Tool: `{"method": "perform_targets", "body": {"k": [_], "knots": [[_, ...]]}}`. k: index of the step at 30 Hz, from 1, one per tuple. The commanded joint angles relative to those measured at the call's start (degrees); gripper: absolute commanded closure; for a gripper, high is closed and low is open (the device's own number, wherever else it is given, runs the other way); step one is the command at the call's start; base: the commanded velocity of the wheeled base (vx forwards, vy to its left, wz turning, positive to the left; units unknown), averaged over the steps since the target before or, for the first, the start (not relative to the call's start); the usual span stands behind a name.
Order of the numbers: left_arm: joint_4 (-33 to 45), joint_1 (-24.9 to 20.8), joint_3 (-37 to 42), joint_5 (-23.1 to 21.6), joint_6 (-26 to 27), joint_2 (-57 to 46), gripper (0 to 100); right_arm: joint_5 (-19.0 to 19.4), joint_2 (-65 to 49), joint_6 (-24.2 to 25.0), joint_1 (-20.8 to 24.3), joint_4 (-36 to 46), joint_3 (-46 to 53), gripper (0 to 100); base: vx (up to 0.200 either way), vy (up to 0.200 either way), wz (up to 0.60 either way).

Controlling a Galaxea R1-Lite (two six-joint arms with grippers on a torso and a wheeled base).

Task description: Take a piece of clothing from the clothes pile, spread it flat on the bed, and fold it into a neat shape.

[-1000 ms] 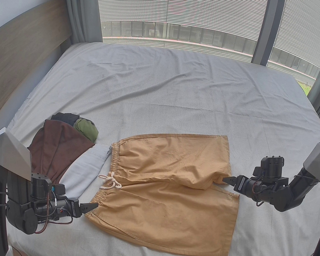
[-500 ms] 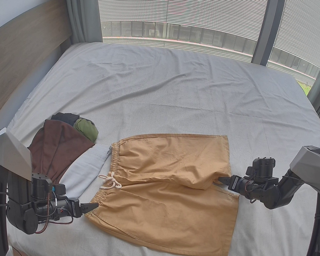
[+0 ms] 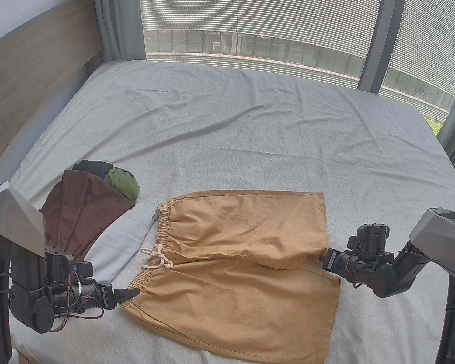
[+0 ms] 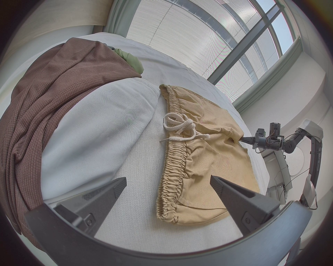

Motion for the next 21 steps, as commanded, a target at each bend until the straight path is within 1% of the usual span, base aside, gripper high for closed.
{"method": "perform_targets", "body": {"k": [1,10,21], "knots": [[-0.04,-0.01,-0.04,-0.01,-0.02,0.2,0,0.02,-0.21,-0.29,0.11,-0.01,0.14,100,0.0,0.0,0.0],[-0.13,0.17,-0.22,-0.01,0.07,0.38,0,-0.07,-2.93,-0.73,-0.59,0.7,1.63,100,0.0,0.0,0.0],[-0.04,0.87,-0.48,-0.01,0.07,0.47,0,-0.07,-2.49,-2.4,-2.08,0.7,2.86,100,0.0,0.0,0.0]]}}
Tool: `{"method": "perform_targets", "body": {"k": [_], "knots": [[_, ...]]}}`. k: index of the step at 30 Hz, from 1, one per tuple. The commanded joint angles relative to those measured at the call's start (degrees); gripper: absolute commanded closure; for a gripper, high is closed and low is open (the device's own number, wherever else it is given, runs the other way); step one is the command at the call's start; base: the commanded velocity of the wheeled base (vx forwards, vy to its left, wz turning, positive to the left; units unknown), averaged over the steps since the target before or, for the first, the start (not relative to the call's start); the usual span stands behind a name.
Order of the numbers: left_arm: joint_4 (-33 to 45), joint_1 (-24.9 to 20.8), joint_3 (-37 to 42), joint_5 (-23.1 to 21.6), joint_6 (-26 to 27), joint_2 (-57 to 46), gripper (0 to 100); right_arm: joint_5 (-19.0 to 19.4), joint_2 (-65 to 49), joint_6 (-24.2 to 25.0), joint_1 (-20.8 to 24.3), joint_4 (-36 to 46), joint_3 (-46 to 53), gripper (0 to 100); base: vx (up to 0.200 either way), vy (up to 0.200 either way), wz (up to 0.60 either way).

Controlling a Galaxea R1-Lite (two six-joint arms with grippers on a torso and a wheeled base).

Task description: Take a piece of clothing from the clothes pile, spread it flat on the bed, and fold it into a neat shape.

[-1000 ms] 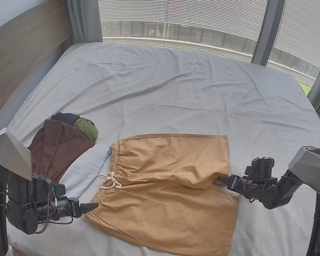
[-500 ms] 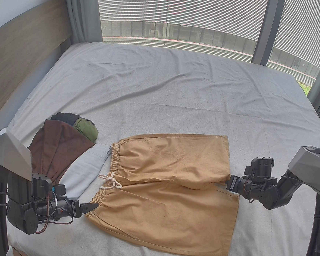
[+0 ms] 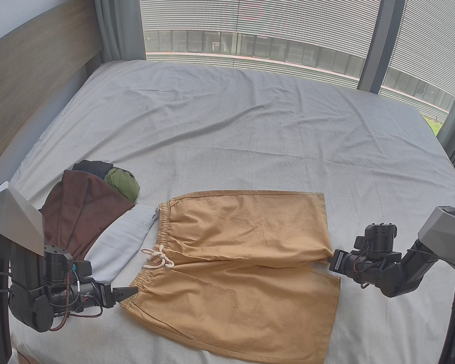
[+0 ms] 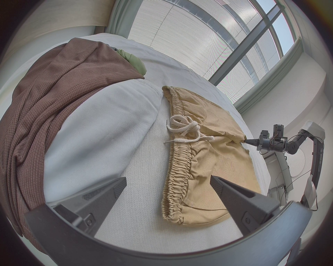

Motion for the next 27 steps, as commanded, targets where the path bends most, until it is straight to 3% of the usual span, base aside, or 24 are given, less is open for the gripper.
{"method": "perform_targets", "body": {"k": [1,11,12,21,27], "knots": [[-0.01,0.05,-0.01,0.08,0.01,0.24,0,-0.01,0.18,-0.1,-0.23,-0.02,0.25,100,0.0,0.0,0.0],[-0.01,0.23,-0.01,0.08,0.19,0.5,0,-0.01,0.18,-0.89,-0.32,-0.11,1.05,100,0.0,0.0,0.0],[-0.01,0.4,-0.09,0.08,0.19,0.41,0,-0.1,0.18,-0.8,-0.32,-0.46,1.49,0,0.0,0.0,0.0],[-0.01,0.58,-0.09,0.08,0.19,0.5,0,-0.1,-4.39,-0.72,-3.48,-1.52,3.59,0,0.0,0.0,0.0],[-0.01,0.58,0.08,0.08,0.19,0.5,0,-0.01,-8.52,-0.63,-1.73,-4.06,7.55,0,0.0,0.0,0.0]]}}
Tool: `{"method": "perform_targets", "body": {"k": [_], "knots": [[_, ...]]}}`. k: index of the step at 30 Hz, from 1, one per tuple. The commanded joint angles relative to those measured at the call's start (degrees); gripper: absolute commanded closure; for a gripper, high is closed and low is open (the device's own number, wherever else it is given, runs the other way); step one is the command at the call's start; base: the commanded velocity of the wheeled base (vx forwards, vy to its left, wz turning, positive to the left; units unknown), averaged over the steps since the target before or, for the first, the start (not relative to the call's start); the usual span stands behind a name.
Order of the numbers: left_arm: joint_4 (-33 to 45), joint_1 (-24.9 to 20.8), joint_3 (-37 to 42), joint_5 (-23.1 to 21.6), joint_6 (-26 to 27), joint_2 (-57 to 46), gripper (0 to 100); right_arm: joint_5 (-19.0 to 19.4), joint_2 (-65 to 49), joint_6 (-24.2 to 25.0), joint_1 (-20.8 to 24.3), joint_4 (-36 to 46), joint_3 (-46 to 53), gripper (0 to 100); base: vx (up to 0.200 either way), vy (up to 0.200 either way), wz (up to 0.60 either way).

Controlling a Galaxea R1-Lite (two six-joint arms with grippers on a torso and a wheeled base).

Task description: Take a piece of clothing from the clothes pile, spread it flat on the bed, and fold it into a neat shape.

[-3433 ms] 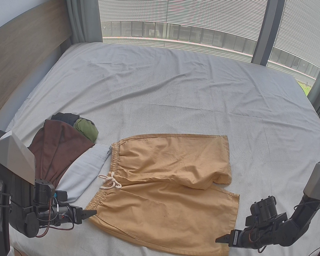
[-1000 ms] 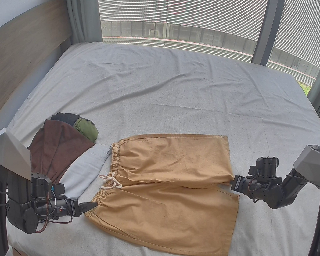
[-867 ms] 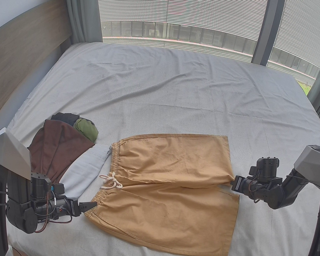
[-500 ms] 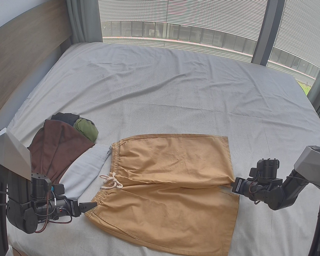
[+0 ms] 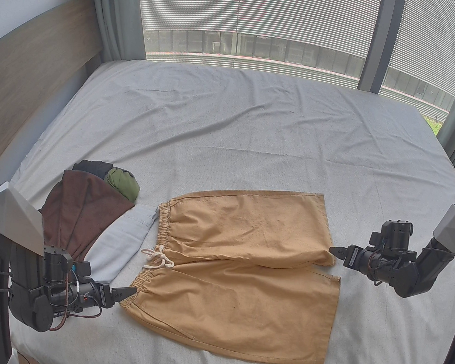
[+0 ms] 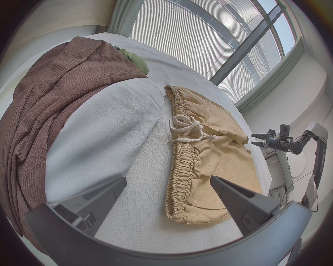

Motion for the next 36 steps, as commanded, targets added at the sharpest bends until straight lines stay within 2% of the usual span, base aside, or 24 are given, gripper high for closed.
{"method": "perform_targets", "body": {"k": [1,6,13,28,29,36], "knots": [[-0.04,0.02,0.28,-0.1,-0.1,0.0,0,0.16,-4.22,0.08,1.9,-1.58,3.78,0,0.0,0.0,0.0],[-0.04,-0.07,1.33,-0.62,-0.1,-0.09,0,0.16,-4.4,0.08,4.1,-5.98,9.76,0,0.0,0.0,0.0],[0.05,-0.33,2.92,-1.85,0.08,1.14,0,0.08,-3.69,-0.1,7.97,-17.31,19.6,0,0.0,0.0,0.0],[-0.04,-1.48,1.86,-1.94,-0.89,2.02,0,0.08,-1.76,-0.1,7.53,-22.94,24.26,0,0.0,0.0,0.0],[-0.04,-1.48,1.33,-1.85,-1.5,1.94,100,0.08,-1.76,-0.18,7.53,-23.47,24.7,0,0.0,0.0,0.0],[-0.04,-1.65,0.81,-1.85,-1.94,2.02,100,0.08,-1.94,-0.18,7.44,-23.47,26.89,0,0.0,0.0,0.0]]}}
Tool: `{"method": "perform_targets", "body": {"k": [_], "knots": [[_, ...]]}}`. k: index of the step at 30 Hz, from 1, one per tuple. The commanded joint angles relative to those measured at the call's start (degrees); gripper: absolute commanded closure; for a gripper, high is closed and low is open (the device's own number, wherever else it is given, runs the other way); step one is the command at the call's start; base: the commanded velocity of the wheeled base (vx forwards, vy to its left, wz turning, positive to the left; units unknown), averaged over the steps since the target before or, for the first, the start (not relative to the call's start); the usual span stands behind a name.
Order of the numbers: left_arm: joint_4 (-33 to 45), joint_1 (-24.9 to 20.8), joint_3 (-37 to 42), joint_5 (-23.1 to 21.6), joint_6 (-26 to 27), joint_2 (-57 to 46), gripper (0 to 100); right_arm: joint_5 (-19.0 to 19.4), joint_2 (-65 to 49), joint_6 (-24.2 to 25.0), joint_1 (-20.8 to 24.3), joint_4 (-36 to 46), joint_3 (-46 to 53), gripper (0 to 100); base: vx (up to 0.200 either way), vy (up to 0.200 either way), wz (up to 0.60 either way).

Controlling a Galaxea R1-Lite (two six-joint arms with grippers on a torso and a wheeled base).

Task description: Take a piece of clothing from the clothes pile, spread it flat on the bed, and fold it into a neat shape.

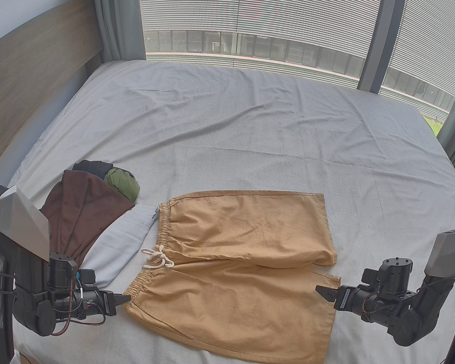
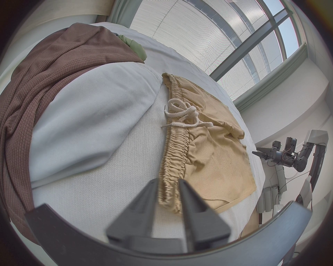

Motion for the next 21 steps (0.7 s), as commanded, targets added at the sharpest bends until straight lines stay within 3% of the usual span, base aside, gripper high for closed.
{"method": "perform_targets", "body": {"k": [1,7,15,21], "knots": [[-0.01,-0.04,-0.48,0.01,-0.04,0.15,100,0.19,0.31,-0.1,0.23,0.06,3.1,0,0.0,0.0,0.0],[-0.01,0.05,-0.57,0.01,-0.04,0.06,100,1.69,4.44,-0.01,1.29,-0.2,5.91,0,0.0,0.0,0.0],[-0.01,0.49,-1.09,0.1,-0.13,0.06,100,2.48,14.11,0.16,3.39,-12.5,9.96,0,0.0,0.0,0.0],[-0.01,0.4,-1.27,0.1,-0.04,0.15,100,3.44,13.85,0.34,3.57,-12.5,13.03,0,0.0,0.0,0.0]]}}
